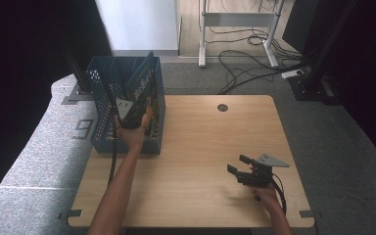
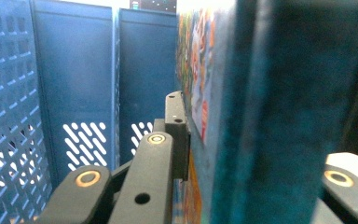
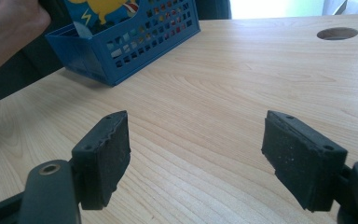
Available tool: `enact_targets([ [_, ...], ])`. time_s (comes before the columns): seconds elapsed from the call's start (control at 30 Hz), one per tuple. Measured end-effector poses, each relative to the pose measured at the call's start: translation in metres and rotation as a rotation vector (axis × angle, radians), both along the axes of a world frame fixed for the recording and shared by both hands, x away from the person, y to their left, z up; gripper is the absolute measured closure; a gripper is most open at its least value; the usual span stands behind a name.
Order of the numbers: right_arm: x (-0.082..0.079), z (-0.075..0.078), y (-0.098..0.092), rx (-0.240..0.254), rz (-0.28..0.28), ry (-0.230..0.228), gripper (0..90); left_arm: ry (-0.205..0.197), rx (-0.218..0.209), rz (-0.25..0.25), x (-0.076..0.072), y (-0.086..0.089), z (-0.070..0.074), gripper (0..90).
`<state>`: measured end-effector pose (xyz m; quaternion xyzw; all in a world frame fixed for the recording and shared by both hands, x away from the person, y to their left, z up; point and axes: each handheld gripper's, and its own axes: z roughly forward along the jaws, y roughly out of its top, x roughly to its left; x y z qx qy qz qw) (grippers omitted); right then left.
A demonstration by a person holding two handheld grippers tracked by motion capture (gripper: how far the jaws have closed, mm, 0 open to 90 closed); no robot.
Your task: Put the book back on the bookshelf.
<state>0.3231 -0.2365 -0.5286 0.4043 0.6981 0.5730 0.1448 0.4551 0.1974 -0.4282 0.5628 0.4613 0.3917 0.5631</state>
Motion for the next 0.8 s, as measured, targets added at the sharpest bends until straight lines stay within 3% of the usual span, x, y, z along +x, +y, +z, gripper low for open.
enact_targets([
  [0.27,0.000,-0.001,0.001,-0.005,0.002,0.001,22.5,0.006,0.024,0.004,0.000,-0.007,-0.008,81.2],
  [0.43,-0.001,0.000,0.000,-0.008,0.003,0.000,23.2,0.017,0.094,-0.015,-0.004,-0.016,-0.011,78.9],
  [0.5,-0.001,0.000,0.000,-0.008,0.003,-0.001,23.2,0.019,0.103,-0.017,-0.004,-0.017,-0.012,78.1],
  [0.53,-0.001,0.000,0.000,-0.007,0.004,-0.002,23.1,0.007,0.115,-0.013,-0.005,-0.019,-0.014,77.3],
  [0.8,-0.001,0.000,-0.001,-0.004,0.003,-0.001,23.0,0.006,0.109,-0.028,-0.006,-0.019,-0.013,73.9],
])
